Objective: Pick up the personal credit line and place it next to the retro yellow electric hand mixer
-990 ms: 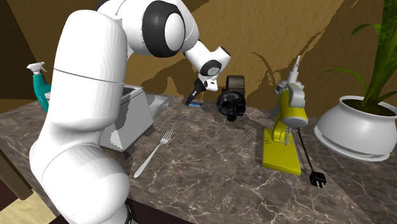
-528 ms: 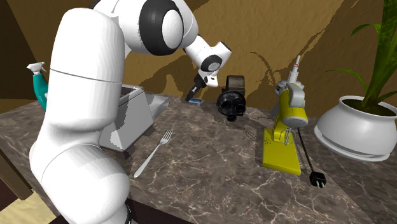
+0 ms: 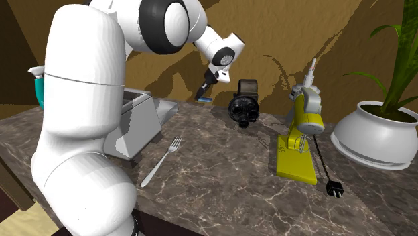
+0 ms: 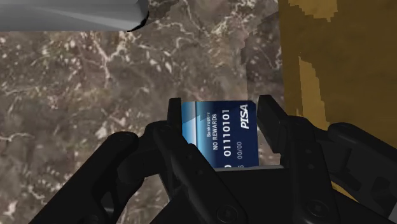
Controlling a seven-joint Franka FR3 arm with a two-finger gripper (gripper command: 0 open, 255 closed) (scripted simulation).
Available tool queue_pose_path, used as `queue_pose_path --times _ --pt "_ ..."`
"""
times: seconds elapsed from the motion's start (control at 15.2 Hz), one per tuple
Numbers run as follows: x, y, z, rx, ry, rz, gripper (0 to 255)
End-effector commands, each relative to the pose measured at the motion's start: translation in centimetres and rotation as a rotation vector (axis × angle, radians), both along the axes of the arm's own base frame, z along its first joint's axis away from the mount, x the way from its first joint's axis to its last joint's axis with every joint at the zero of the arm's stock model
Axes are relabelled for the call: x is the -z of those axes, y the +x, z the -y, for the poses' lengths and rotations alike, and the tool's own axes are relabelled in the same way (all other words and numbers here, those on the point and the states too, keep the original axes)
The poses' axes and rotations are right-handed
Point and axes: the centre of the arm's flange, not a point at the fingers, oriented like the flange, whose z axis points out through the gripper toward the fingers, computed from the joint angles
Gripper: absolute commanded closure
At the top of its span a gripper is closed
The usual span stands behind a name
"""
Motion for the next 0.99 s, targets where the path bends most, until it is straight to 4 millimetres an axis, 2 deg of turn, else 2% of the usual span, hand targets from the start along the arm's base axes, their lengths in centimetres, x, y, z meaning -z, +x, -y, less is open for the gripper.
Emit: queue_pose_path --times 0.0,0.92 --pt "-1.1 0.1 0.0 0.000 0.000 0.000 255" --pt "-8.4 0.1 0.0 0.000 0.000 0.000 255"
